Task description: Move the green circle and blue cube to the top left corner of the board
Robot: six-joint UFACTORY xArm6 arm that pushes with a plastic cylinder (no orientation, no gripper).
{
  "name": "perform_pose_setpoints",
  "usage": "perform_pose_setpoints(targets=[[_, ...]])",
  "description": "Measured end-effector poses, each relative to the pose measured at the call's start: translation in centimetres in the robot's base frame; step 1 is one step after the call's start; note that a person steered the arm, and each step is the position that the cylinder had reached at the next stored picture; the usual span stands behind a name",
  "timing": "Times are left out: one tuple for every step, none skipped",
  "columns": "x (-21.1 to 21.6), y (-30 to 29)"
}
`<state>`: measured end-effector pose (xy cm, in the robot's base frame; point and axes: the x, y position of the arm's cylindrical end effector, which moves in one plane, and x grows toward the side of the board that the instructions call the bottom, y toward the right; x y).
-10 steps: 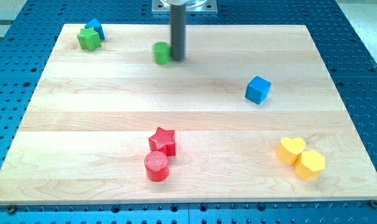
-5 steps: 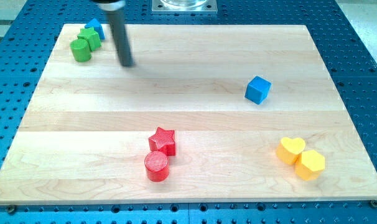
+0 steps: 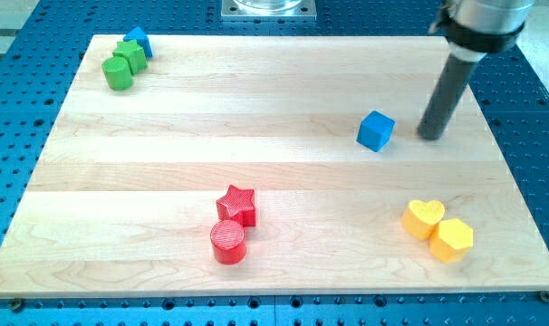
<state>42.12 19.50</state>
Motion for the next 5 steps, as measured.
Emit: perform_pose_setpoints(targets=[[1.5, -9.6], [-1.0, -20.0], [0.3, -16.7], [1.9, -13.9], [-0.3, -11.0]])
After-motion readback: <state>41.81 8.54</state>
